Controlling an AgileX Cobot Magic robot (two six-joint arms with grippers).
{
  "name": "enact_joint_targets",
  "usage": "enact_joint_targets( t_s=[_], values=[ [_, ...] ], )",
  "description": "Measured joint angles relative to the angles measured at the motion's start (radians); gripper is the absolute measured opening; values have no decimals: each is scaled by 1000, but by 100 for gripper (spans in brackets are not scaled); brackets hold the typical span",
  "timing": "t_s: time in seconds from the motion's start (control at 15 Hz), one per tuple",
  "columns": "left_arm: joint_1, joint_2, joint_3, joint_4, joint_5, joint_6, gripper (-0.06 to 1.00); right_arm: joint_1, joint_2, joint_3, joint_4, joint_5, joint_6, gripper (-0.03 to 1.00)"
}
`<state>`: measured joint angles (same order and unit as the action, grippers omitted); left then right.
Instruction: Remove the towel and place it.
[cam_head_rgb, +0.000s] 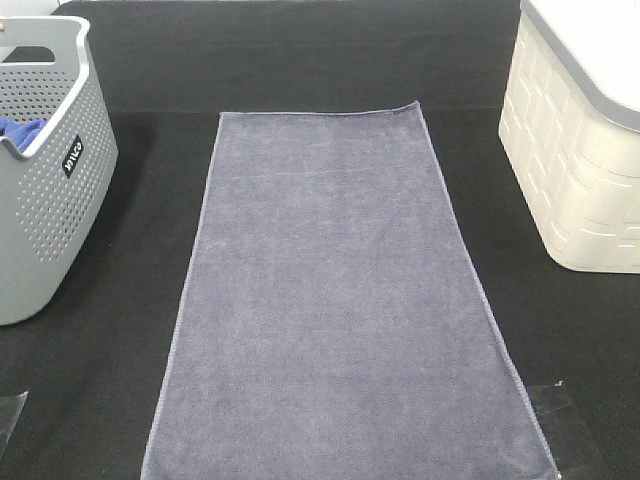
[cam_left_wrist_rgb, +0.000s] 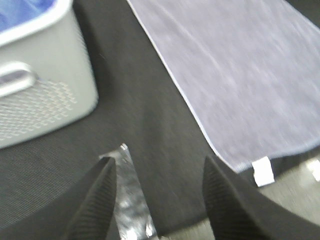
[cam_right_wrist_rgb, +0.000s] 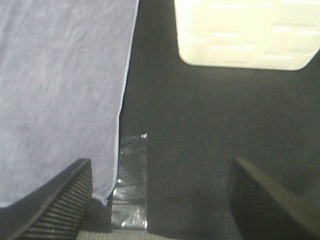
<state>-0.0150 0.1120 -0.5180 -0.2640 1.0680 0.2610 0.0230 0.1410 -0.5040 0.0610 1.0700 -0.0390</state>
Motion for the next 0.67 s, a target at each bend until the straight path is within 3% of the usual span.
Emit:
enact_joint_targets(
  t_s=[0.2,0.67],
  values=[
    [17,-105,0,0,1,0,51,-12,-77,0,4,1,0,71],
    [-8,-117,0,1,1,1,51,-13,-146,0,4,1,0,71]
  ],
)
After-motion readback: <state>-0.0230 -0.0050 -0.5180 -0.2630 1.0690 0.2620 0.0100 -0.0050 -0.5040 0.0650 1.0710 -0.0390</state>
